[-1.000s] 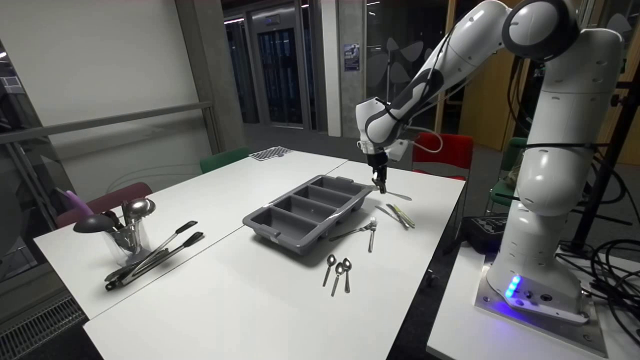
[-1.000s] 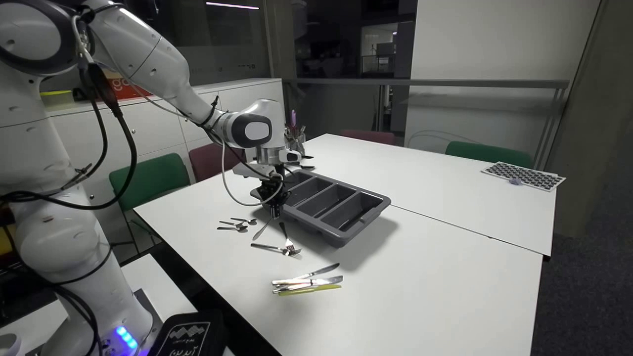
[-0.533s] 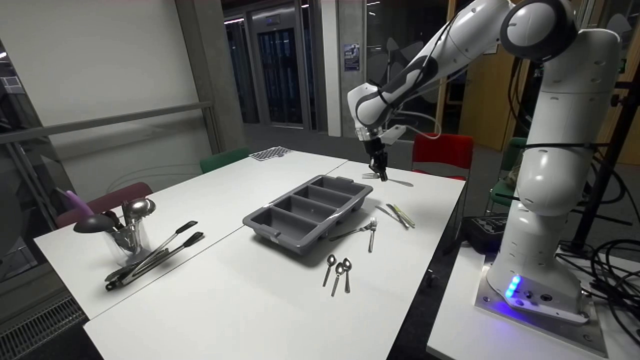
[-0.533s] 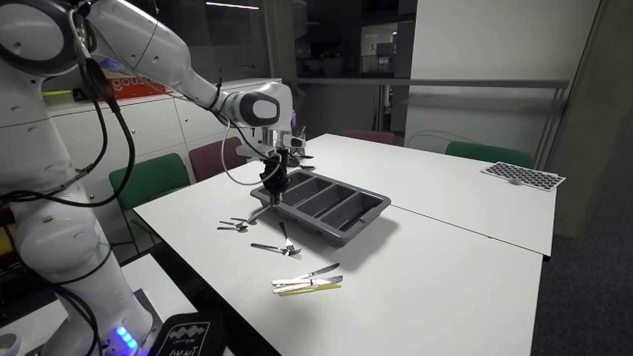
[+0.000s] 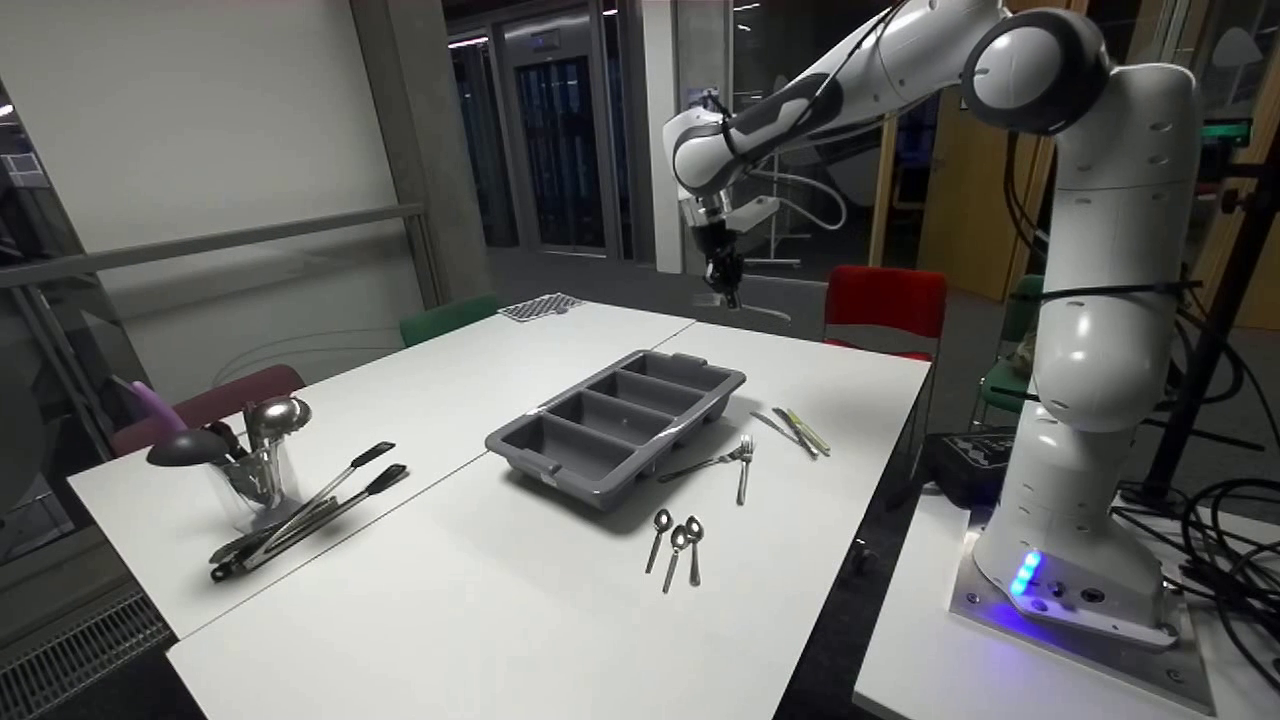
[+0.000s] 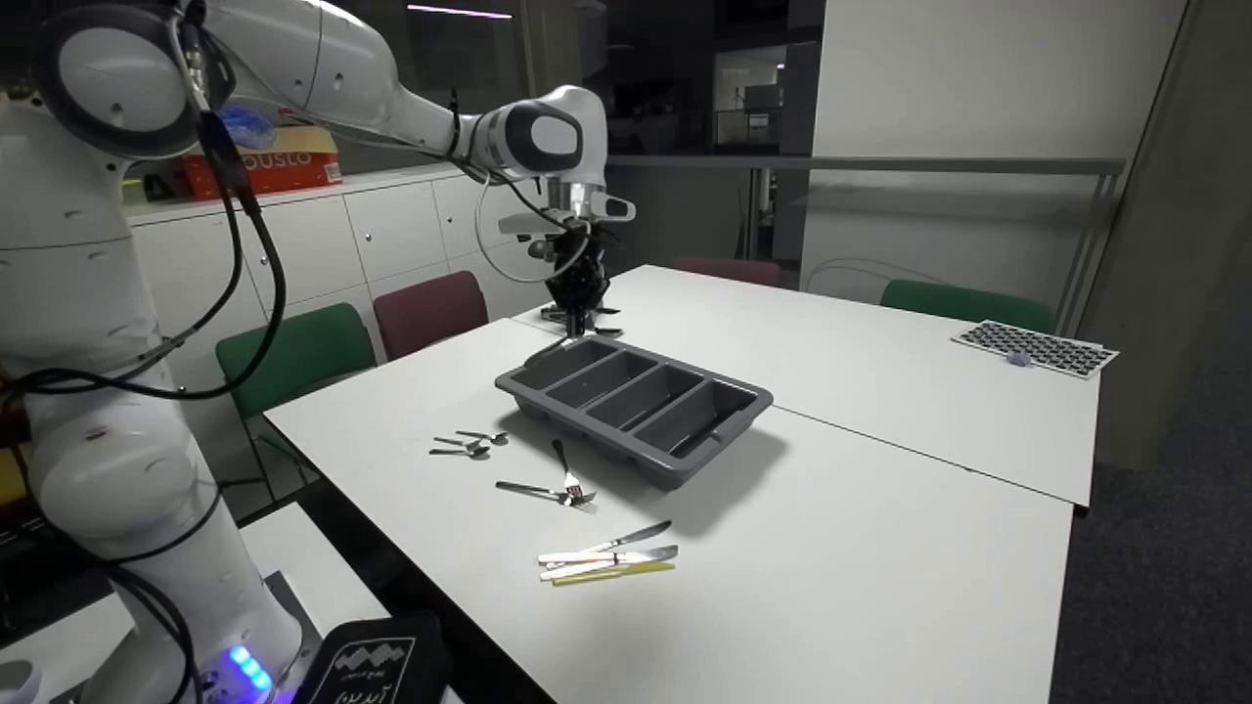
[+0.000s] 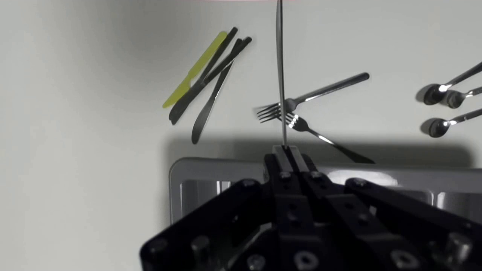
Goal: Put the fork into the utensil organizer
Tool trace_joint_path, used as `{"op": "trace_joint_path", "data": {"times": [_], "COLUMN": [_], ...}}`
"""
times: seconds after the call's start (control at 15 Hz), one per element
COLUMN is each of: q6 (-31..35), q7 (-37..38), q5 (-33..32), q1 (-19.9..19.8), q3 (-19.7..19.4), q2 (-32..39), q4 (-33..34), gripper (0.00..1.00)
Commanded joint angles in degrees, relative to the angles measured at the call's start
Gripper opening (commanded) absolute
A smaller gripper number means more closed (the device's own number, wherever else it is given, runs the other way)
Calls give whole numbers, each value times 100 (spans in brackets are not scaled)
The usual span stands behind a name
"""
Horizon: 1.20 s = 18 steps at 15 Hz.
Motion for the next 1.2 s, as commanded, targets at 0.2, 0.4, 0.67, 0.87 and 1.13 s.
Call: {"op": "trace_joint_path", "data": {"times": [0.2, 0.4, 0.67, 0.87, 1.13], "q6": [51, 97, 150, 49, -278], "q7": [-113, -158, -292, -464, -730], "q5": [-269, -265, -68, 152, 469], "q1": [60, 85, -2, -135, -340], "q3": [184, 247, 283, 281, 332], "q2": [881, 1170, 1610, 2130, 3114], "q4": [1349, 1763, 2287, 2884, 4064], "gripper": [0, 0, 0, 0, 0]}}
